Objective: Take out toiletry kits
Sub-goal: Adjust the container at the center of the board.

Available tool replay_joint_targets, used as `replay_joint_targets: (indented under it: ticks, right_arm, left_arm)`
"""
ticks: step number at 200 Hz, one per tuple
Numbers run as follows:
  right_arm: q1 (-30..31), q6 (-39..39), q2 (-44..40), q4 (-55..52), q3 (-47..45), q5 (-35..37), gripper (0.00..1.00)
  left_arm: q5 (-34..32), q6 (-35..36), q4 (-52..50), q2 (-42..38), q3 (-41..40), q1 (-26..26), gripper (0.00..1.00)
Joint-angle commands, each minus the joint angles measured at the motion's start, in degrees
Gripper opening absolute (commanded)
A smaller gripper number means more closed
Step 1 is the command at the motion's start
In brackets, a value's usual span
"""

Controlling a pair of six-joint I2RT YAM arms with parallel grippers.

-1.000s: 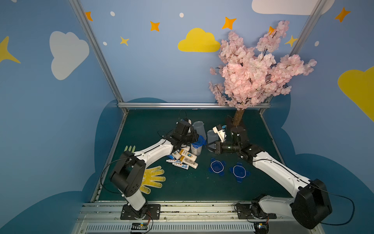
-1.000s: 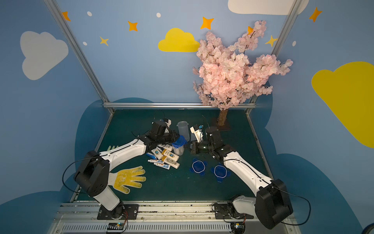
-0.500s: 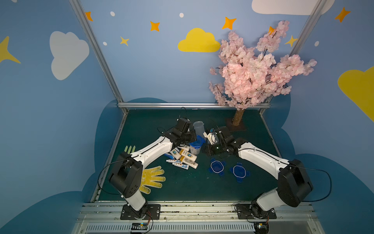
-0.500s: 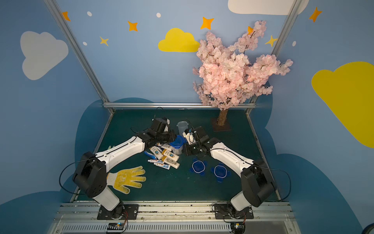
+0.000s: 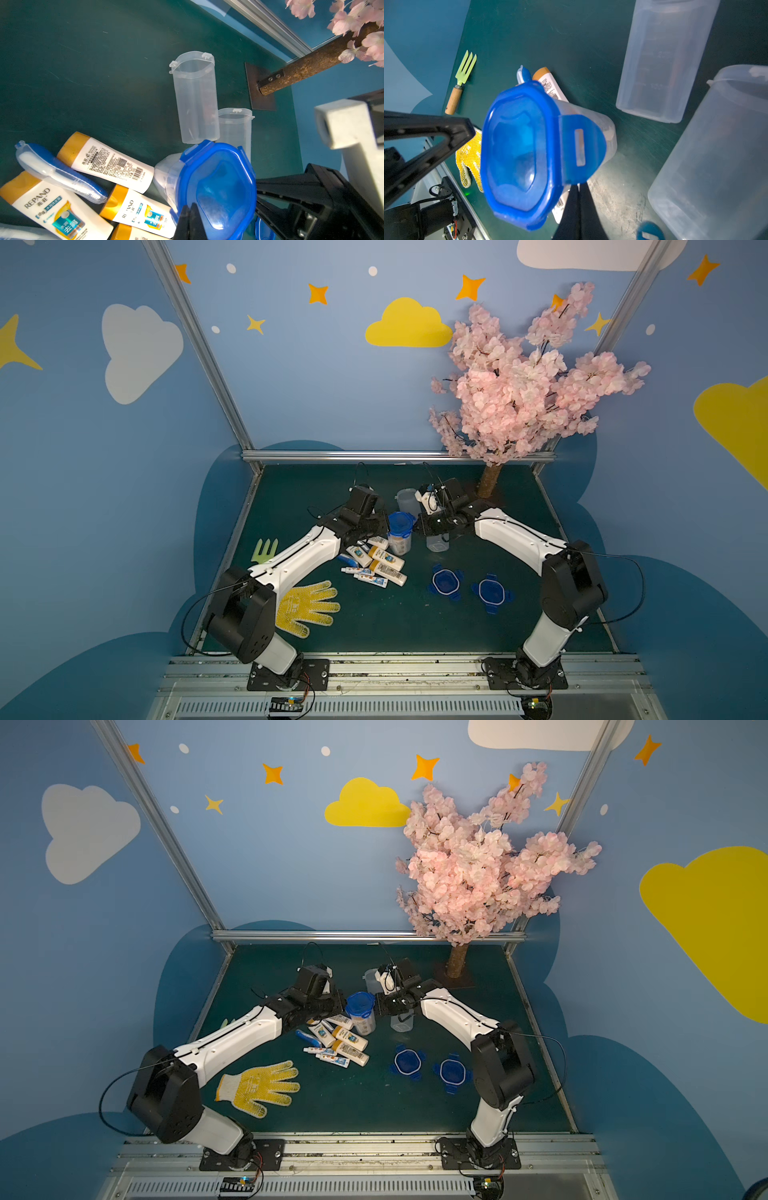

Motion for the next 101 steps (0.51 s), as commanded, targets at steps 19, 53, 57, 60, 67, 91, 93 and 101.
replay_joint_targets:
  ticks: [19,53,57,60,67,91,93,101]
  right_arm:
    - [-0.6,-2.48,3.6,-2.25,5.94,-0.15,0.0]
    - [-2.13,-5.12,6.29,-2.03,9.29,-1.99,0.0]
    - [-2.34,-5.33,6.51,-2.18,9.6,-2.0,0.0]
    - [-2.44,-5.47,6.66,-2.17,9.89,-2.04,0.0]
    - [-2.68,-5.9,6.96,-2.38,10.66,-2.24,0.0]
    - [-3.44,-7.93,7.68,-3.65,13.28,-2.07,0.0]
    - [-3.5,-8.06,7.75,-3.83,13.54,-2.05,0.0]
    - [-3.82,-8.54,7.86,-4.37,14.27,-1.96,0.0]
  left_arm:
    - [0.84,1.13,-0.88,-0.97,-0.34,0.2,0.02]
    - [2.29,1.6,-0.43,-1.05,-0.25,0.19,0.02]
    - [2.56,1.7,-0.37,-0.91,-0.16,0.2,0.02]
    - [2.74,1.84,-0.38,-0.88,0.0,0.13,0.02]
    - [3.18,2.02,-0.38,-0.54,0.39,0.05,0.02]
    - [3.42,3.1,-0.55,0.6,2.38,-0.92,0.02]
    - [3.37,3.21,-0.55,0.66,2.55,-0.94,0.02]
    - [3.33,3.54,-0.57,1.14,3.38,-1.24,0.02]
